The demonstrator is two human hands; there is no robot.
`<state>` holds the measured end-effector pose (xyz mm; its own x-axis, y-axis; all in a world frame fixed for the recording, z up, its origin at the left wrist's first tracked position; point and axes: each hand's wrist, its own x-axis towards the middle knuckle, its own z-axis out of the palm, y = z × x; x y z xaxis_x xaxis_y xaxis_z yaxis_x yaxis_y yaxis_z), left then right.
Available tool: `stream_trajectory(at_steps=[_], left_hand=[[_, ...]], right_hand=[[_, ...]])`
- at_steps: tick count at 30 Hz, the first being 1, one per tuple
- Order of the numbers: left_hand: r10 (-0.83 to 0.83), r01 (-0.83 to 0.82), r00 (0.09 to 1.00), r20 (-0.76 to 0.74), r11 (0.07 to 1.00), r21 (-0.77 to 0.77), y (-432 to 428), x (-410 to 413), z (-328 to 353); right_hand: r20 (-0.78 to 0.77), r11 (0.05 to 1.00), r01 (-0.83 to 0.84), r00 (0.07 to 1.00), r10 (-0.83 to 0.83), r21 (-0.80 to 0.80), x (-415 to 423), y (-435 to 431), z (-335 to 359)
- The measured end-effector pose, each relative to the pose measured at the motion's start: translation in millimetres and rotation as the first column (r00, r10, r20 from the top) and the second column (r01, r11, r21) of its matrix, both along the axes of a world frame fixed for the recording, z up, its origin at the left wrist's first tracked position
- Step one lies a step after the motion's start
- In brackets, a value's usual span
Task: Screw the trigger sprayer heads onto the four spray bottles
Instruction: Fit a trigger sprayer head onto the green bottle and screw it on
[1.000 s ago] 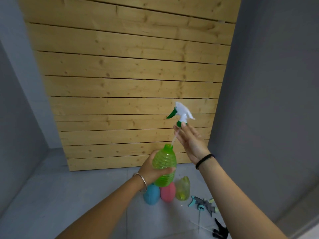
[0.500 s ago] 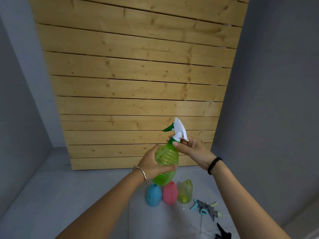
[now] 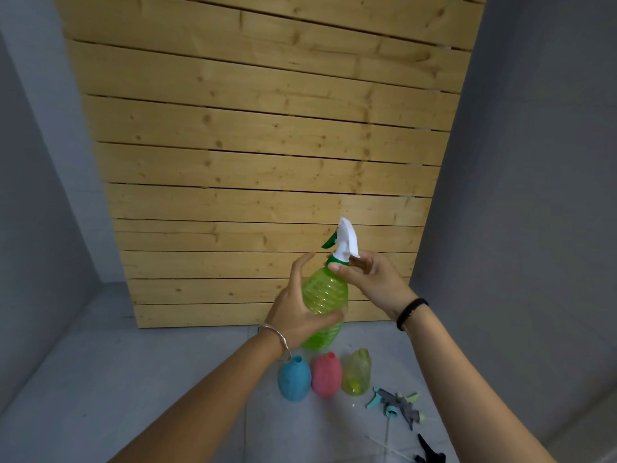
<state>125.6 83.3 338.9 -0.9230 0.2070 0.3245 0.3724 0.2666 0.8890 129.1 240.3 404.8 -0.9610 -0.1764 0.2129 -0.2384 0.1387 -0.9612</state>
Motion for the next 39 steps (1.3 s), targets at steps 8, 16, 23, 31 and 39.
stream_trajectory(at_steps=[8, 16, 23, 31, 39], left_hand=[[-0.022, 0.008, 0.991, -0.135, 0.994, -0.105, -1, 1, 8], [-0.006, 0.007, 0.988, -0.154, 1.0, 0.005, -1, -1, 15], [0.007, 0.003, 0.991, -0.134, 0.997, 0.076, 4, 0, 19], [-0.002, 0.015, 0.977, -0.213, 0.998, 0.06, -2, 0, 26], [-0.025, 0.044, 0.979, -0.203, 0.995, 0.091, -11, -2, 30]], right_hand=[[0.026, 0.975, 0.148, 0.989, -0.145, -0.163, -4, -5, -8], [0.084, 0.939, 0.064, 0.996, -0.037, -0.338, -4, -17, -3], [0.125, 0.891, 0.148, 0.987, -0.103, -0.429, -4, -32, -6], [0.134, 0.826, 0.201, 0.979, -0.153, -0.527, -3, -39, 3], [0.098, 0.83, 0.072, 0.995, -0.021, -0.553, -1, -39, 4]])
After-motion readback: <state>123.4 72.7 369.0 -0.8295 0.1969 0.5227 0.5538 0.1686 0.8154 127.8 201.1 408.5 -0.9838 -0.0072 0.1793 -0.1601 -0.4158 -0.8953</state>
